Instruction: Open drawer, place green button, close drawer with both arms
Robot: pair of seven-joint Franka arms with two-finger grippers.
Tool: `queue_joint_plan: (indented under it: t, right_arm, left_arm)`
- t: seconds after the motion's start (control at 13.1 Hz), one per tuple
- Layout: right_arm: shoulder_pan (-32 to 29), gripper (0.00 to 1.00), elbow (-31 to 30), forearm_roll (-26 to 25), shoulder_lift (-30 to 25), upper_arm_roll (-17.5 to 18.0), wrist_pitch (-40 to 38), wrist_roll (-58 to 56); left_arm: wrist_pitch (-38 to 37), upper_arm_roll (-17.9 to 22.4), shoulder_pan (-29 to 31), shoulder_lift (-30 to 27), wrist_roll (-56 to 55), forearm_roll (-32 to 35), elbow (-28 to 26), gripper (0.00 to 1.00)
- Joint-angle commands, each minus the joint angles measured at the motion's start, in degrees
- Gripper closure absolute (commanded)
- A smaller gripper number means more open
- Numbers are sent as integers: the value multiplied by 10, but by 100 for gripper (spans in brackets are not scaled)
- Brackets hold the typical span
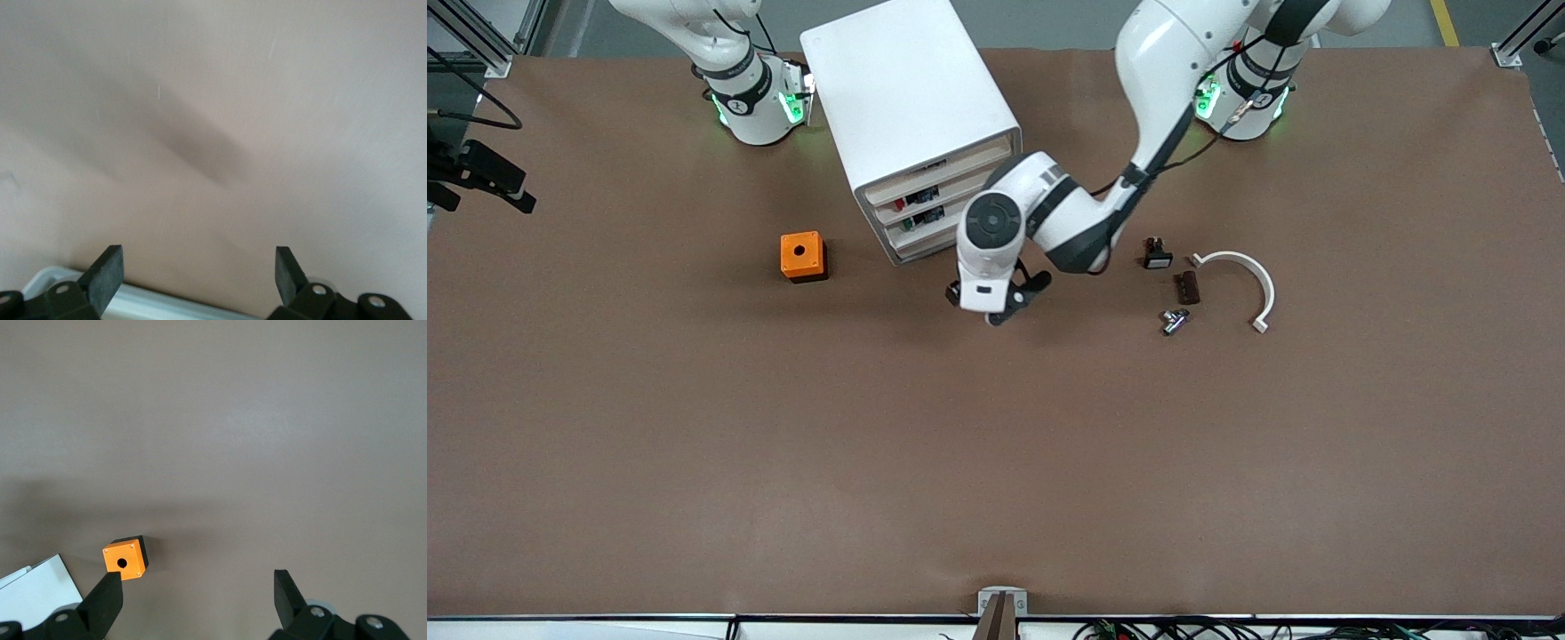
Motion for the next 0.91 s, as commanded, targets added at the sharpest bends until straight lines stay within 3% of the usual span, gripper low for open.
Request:
queue_joint_plan:
  t: [0.0,0.38,0.84]
  right_arm:
    - [1,0,0,7,-10,1,-1,6]
    - [3,0,30,7,-1,4,-38,10]
    - [6,0,31,6,0,5,-48,21]
  left_arm:
    - [-23,-4,62,-46,37,20,-10,0]
    - [-83,-6,169,-100,133,101,-10,0]
    - [-165,-5,293,-191,280,103,-10,0]
